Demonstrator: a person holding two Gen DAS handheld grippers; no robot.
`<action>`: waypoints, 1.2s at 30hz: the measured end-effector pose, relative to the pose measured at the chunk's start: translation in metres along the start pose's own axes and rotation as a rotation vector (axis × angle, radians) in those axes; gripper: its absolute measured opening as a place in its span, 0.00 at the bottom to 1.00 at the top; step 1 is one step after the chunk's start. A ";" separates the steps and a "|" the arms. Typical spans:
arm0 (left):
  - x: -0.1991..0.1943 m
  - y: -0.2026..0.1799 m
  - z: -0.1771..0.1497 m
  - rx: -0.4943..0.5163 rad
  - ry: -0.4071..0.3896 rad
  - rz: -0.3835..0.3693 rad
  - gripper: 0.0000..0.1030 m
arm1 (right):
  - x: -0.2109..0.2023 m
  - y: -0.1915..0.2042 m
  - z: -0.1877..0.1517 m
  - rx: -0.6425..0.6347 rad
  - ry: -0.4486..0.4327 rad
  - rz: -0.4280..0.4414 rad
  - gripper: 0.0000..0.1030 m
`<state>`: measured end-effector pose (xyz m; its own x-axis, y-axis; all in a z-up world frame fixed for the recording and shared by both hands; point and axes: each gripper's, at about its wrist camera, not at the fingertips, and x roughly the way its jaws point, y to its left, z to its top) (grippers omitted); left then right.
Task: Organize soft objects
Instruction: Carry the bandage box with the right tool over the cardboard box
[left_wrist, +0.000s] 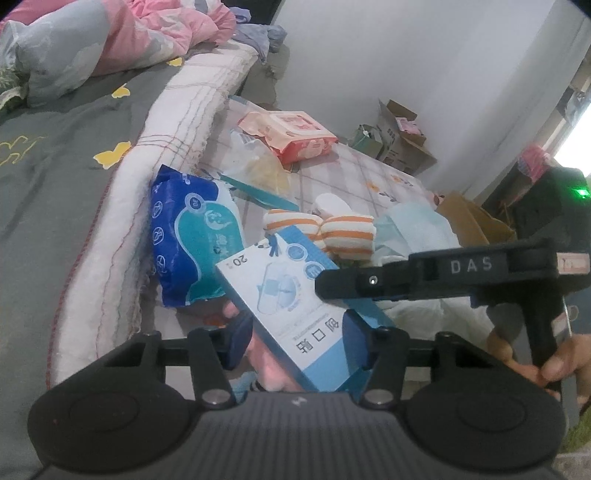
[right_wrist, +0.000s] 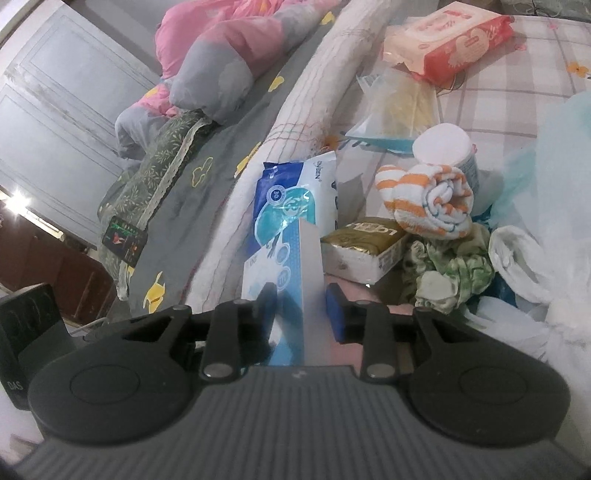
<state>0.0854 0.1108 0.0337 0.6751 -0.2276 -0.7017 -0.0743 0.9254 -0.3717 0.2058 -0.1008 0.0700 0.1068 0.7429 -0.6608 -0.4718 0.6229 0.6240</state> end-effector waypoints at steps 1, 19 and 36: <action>0.000 -0.001 0.000 0.004 -0.002 0.006 0.53 | -0.001 -0.001 0.000 0.004 -0.002 0.001 0.29; -0.032 -0.075 0.026 0.170 -0.103 0.030 0.52 | -0.073 0.006 0.004 0.020 -0.177 0.022 0.28; 0.091 -0.297 0.080 0.497 0.070 -0.253 0.53 | -0.268 -0.148 -0.014 0.284 -0.466 -0.169 0.28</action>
<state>0.2270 -0.1609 0.1290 0.5753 -0.4648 -0.6730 0.4501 0.8669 -0.2140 0.2347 -0.3952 0.1494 0.5656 0.6165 -0.5477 -0.1678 0.7363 0.6555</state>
